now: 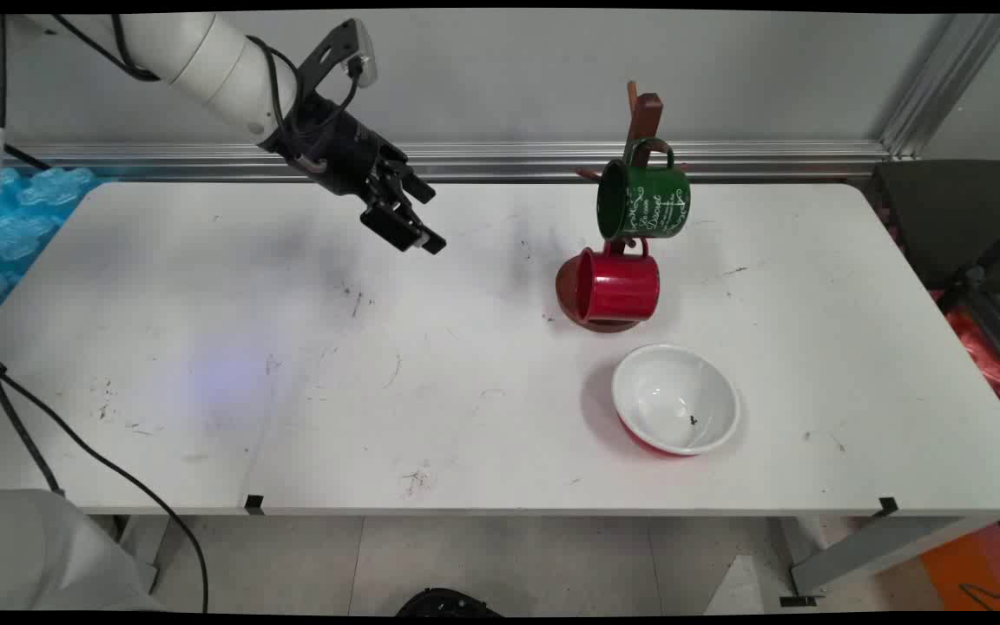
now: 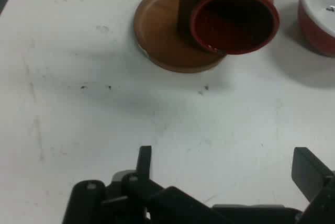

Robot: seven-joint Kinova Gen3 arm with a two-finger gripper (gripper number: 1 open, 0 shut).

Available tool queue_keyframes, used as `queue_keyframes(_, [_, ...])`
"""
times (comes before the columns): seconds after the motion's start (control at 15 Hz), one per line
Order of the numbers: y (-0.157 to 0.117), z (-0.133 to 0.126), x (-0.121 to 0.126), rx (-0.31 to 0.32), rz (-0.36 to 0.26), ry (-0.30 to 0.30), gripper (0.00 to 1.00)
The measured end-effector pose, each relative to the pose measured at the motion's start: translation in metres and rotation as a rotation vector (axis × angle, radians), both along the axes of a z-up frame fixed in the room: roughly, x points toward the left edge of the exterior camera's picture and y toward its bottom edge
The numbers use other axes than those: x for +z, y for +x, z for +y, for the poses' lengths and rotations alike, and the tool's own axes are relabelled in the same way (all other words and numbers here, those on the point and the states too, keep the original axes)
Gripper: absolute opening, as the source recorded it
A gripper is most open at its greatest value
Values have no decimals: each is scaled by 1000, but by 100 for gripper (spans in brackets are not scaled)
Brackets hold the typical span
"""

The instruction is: Pick up the green mug from the rack

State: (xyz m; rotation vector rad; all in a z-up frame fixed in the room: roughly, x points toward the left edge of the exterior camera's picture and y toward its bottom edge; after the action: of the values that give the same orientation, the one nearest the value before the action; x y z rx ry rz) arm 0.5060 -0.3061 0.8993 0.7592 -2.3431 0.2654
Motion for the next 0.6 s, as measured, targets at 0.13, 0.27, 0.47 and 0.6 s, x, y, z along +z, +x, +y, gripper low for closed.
queue_keyframes(0.13, [-5,-2,3,10,22,-4,100])
queue_keyframes(0.27, [-16,-3,8,20,60,-9,100])
queue_keyframes(0.47, [-39,-7,19,24,125,-16,100])
queue_keyframes(0.6, [-52,-7,24,21,161,-20,100])
